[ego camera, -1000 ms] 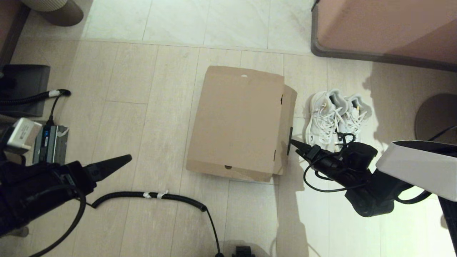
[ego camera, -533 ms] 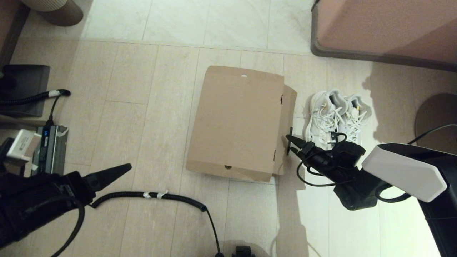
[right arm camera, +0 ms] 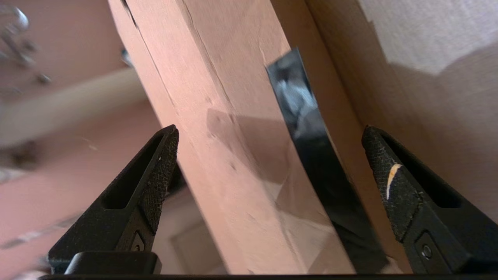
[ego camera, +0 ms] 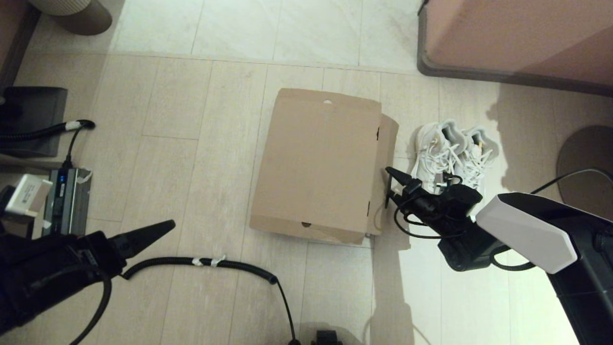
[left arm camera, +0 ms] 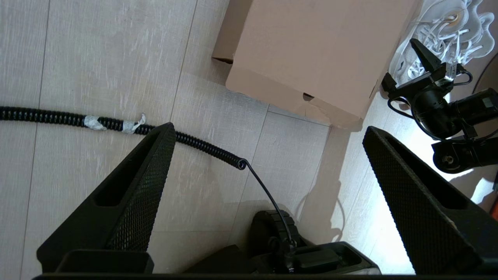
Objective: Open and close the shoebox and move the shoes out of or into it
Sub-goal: Open the shoe box
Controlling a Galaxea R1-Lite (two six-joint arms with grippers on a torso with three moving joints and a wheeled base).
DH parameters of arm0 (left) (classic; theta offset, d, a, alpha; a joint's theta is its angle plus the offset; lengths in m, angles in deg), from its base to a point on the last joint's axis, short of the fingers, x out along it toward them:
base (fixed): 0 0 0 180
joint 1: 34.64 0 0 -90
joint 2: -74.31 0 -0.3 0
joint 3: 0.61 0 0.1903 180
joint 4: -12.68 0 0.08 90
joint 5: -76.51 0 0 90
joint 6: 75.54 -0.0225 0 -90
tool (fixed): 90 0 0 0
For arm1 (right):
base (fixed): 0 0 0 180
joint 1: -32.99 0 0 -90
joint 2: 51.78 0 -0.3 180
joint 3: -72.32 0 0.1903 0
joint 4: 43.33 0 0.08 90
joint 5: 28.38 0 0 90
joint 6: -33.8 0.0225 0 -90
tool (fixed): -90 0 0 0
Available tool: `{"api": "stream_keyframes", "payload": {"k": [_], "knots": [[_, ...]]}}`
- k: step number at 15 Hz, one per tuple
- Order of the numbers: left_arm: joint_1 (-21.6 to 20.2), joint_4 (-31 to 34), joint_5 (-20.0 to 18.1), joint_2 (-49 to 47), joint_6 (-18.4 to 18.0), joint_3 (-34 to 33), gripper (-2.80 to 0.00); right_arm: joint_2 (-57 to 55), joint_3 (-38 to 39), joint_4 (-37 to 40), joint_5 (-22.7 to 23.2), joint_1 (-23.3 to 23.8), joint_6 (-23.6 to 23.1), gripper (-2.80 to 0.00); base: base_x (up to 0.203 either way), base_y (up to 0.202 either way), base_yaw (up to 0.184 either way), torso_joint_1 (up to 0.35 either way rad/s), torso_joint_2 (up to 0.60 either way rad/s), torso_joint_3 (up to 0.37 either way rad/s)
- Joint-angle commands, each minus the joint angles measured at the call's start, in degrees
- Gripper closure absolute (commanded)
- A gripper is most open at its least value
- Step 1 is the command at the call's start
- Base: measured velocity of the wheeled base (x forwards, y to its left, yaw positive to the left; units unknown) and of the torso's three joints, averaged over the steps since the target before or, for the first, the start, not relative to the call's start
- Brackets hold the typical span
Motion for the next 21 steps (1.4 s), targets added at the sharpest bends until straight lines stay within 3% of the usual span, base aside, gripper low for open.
{"api": "stream_keyframes", "payload": {"k": [1,7,13,17,21], "knots": [[0.08,-0.18,-0.08,-0.30,0.18,0.31,-2.80,0.37,-0.59,-0.51,0.13,0.09,2.19,-2.80,0.000,0.000,0.000,0.000,0.00,0.000],[0.08,-0.18,-0.08,-0.48,0.18,0.39,-2.80,5.76,0.92,-0.51,0.16,0.10,13.35,-2.80,0.000,0.000,0.000,0.000,0.00,0.000],[2.39,-0.14,-0.17,-4.32,0.07,4.29,-2.80,14.87,8.19,-0.51,0.54,0.27,14.30,-2.80,0.000,0.000,0.000,0.000,0.00,0.000],[7.28,-0.09,0.08,-6.89,4.87,8.61,-2.80,22.38,12.86,-0.51,0.97,-0.25,15.92,-2.80,0.000,0.000,0.000,0.000,0.00,0.000],[8.43,0.18,0.94,-4.36,5.28,9.04,-2.80,29.59,14.28,-0.51,1.54,-5.26,19.36,-2.80,0.000,0.000,0.000,0.000,0.00,0.000]]}}
